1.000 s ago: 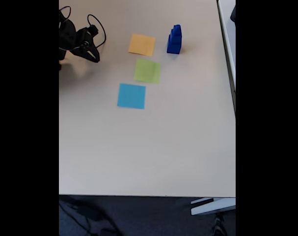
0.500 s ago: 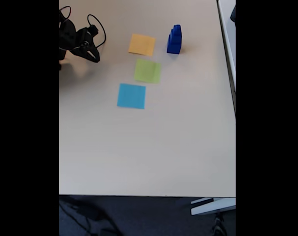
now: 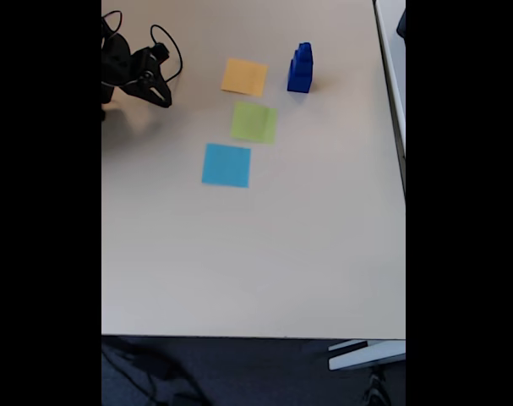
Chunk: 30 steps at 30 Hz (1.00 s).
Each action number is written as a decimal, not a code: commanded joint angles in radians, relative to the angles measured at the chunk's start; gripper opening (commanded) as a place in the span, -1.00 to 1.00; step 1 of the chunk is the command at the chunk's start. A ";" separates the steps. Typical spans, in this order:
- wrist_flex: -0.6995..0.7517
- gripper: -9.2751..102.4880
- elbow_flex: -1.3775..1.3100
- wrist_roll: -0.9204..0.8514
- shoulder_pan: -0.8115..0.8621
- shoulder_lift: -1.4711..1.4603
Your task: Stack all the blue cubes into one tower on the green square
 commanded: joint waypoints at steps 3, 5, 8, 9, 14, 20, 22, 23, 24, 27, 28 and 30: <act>0.003 -0.83 -0.005 0.011 0.002 0.025; 0.003 -0.83 -0.005 0.011 0.002 0.025; 0.003 -0.83 -0.005 0.011 0.002 0.025; 0.003 -0.83 -0.005 0.011 0.002 0.025; 0.003 -0.83 -0.005 0.011 0.002 0.025; 0.003 -0.83 -0.005 0.011 0.002 0.025; 0.003 -0.83 -0.005 0.011 0.002 0.025; 0.003 -0.83 -0.005 0.011 0.002 0.025; 0.003 -0.83 -0.005 0.011 0.002 0.025; 0.003 -0.83 -0.005 0.011 0.002 0.025; 0.003 -0.83 -0.005 0.011 0.002 0.025; 0.003 -0.83 -0.005 0.011 0.002 0.025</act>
